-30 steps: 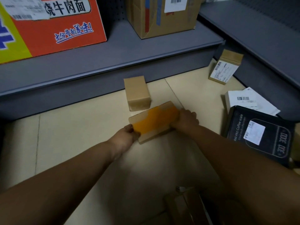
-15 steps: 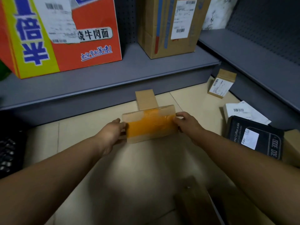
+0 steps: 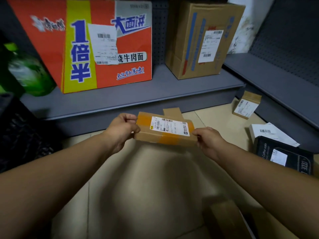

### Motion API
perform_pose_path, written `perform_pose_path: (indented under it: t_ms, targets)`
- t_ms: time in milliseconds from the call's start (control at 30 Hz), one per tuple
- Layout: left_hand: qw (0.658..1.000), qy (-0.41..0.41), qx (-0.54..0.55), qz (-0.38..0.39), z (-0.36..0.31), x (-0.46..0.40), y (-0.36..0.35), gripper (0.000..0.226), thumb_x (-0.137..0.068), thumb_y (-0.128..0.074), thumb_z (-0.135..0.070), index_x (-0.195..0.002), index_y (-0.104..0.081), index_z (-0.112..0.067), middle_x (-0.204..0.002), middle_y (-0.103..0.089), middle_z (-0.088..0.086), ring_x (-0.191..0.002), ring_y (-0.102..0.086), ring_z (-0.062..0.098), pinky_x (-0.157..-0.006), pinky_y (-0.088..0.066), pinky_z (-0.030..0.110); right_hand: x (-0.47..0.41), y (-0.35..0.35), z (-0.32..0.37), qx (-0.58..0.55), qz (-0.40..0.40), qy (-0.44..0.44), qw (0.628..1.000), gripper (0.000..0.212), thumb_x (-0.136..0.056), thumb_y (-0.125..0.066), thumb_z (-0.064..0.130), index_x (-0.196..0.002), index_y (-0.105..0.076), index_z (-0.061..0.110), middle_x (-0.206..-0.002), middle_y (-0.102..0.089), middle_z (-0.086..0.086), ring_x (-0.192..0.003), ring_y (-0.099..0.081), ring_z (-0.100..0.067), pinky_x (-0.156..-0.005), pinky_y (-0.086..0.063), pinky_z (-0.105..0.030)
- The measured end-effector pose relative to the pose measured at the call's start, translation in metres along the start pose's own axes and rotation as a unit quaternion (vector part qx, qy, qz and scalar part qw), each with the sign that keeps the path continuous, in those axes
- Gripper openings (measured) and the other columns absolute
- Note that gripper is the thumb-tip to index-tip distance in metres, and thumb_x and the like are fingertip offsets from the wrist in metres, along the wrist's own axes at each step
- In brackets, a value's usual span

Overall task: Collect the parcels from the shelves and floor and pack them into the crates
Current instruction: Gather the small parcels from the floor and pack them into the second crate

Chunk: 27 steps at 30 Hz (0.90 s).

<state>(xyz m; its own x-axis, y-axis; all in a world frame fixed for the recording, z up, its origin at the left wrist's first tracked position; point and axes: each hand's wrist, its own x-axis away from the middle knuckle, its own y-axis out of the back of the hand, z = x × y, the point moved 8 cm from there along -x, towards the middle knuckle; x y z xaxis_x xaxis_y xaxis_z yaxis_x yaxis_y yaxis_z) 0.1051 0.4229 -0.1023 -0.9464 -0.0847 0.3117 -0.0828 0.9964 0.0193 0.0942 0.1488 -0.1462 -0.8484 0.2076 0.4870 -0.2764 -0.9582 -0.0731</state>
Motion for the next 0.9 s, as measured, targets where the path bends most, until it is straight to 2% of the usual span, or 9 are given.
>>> perform_pose_path:
  t_ms: [133,300,400,433,500,567,633,733,900]
  targets:
    - [0.999,-0.028,-0.035,0.007,-0.015,0.007,0.022,0.059,-0.075,-0.052,0.02,-0.123,-0.046,-0.013,-0.099,-0.053,-0.001,-0.087,-0.056,0.015,-0.063,-0.05,0.028,0.019,-0.026,0.006,0.052,0.029,0.014,0.998,0.005,-0.088,-0.053,-0.001,-0.091,-0.058,-0.001,-0.102,-0.068,-0.026,-0.084,-0.067,-0.039,-0.06,-0.045,-0.029]
    - [0.992,-0.058,-0.111,0.015,-0.038,0.019,0.056,0.076,-0.073,-0.057,0.019,-0.138,-0.038,-0.013,-0.102,-0.052,-0.007,-0.091,-0.053,0.011,-0.063,-0.049,0.024,0.047,-0.063,0.018,0.084,0.084,0.047,0.992,0.019,-0.09,-0.057,0.007,-0.109,-0.057,0.008,-0.09,-0.072,-0.011,-0.063,-0.07,-0.013,-0.046,-0.052,-0.023]
    - [0.979,-0.074,-0.19,0.015,-0.053,0.028,0.081,0.087,-0.07,-0.065,0.013,-0.143,-0.029,-0.017,-0.121,-0.048,0.0,-0.105,-0.053,0.02,-0.074,-0.056,0.034,0.062,-0.089,0.031,0.105,0.124,0.073,0.984,0.021,-0.091,-0.057,0.008,-0.111,-0.061,0.01,-0.101,-0.072,-0.009,-0.078,-0.07,-0.015,-0.056,-0.056,-0.026]
    - [0.961,-0.101,-0.257,0.004,-0.062,0.031,0.09,0.091,-0.068,-0.07,0.008,-0.144,-0.027,-0.018,-0.128,-0.043,0.003,-0.113,-0.049,0.024,-0.081,-0.055,0.038,0.068,-0.098,0.037,0.107,0.134,0.084,0.982,0.022,-0.091,-0.057,0.008,-0.111,-0.062,0.01,-0.101,-0.072,-0.009,-0.082,-0.07,-0.017,-0.065,-0.058,-0.03]
    - [0.872,-0.183,-0.453,-0.041,-0.086,0.04,0.107,0.096,-0.063,-0.076,-0.007,-0.144,-0.025,-0.015,-0.137,-0.034,0.008,-0.126,-0.035,0.029,-0.098,-0.043,0.038,0.078,-0.119,0.051,0.123,0.145,0.109,0.976,0.021,-0.09,-0.059,0.009,-0.109,-0.064,0.014,-0.095,-0.074,-0.005,-0.083,-0.071,-0.018,-0.074,-0.057,-0.034]
    - [0.777,-0.25,-0.575,-0.055,-0.105,0.052,0.118,0.099,-0.066,-0.075,-0.022,-0.148,-0.019,-0.015,-0.149,-0.025,0.006,-0.137,-0.018,0.027,-0.11,-0.026,0.037,0.091,-0.143,0.066,0.153,0.16,0.137,0.966,0.018,-0.088,-0.062,0.01,-0.105,-0.065,0.018,-0.09,-0.075,-0.001,-0.078,-0.072,-0.014,-0.066,-0.055,-0.029]
    - [0.738,-0.28,-0.613,-0.032,-0.116,0.06,0.127,0.079,-0.075,-0.069,-0.03,-0.143,-0.031,-0.018,-0.145,-0.036,0.002,-0.137,-0.021,0.026,-0.108,-0.026,0.038,0.104,-0.168,0.08,0.19,0.179,0.164,0.951,0.019,-0.087,-0.063,0.01,-0.103,-0.065,0.02,-0.09,-0.075,0.001,-0.08,-0.072,-0.014,-0.065,-0.056,-0.027]
    - [0.788,-0.26,-0.558,0.003,-0.12,0.068,0.146,0.037,-0.083,-0.064,-0.021,-0.118,-0.055,-0.016,-0.111,-0.06,0.001,-0.109,-0.052,0.023,-0.087,-0.046,0.036,0.121,-0.204,0.097,0.209,0.205,0.208,0.933,0.022,-0.086,-0.063,0.004,-0.102,-0.064,0.02,-0.082,-0.075,0.004,-0.075,-0.072,-0.012,-0.055,-0.055,-0.021]
    - [0.858,-0.2,-0.469,-0.054,-0.121,0.072,0.194,0.029,-0.081,-0.068,-0.019,-0.11,-0.064,-0.018,-0.106,-0.067,0.001,-0.096,-0.061,0.019,-0.086,-0.05,0.039,0.141,-0.245,0.122,0.239,0.122,0.312,0.911,0.045,-0.085,-0.064,0.005,-0.129,-0.052,0.012,-0.109,-0.064,0.001,-0.095,-0.064,-0.013,-0.07,-0.053,-0.026]
